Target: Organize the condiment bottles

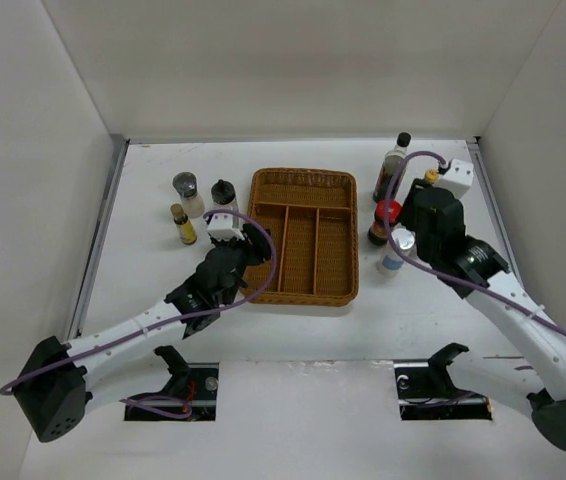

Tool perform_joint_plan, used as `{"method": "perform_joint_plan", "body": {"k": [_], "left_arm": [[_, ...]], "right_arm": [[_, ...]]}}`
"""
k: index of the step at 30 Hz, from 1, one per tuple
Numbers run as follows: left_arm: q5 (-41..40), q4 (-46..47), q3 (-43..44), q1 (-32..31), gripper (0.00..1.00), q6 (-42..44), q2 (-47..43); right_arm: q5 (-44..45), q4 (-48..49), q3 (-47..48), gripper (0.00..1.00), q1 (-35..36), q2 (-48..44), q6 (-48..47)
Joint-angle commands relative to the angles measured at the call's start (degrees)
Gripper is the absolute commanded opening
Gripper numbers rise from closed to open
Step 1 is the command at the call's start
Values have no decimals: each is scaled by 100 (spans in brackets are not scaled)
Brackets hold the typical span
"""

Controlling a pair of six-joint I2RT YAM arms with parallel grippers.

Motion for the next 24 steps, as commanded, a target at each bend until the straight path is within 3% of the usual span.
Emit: {"method": "perform_joint_plan", "body": {"k": [1, 4, 7, 17, 24], "left_arm": [[249, 456, -122, 44, 44, -22, -33], [442, 587, -166, 79, 44, -75, 133], [548, 728, -245, 141, 52, -171, 187], [698, 983, -430, 202, 61, -189, 107], [777, 1132, -491, 237, 63, -233, 195]], "right_arm": [[-987, 918, 447, 57, -598, 277, -424], [-1673, 1453, 649, 69, -1055, 690, -572], [-2228, 2034, 973, 73, -1407, 1252, -792], [-2440, 2150, 2722, 75, -1821, 3309, -1285], [-2150, 1904, 3145, 73, -2006, 4004, -1320]]}}
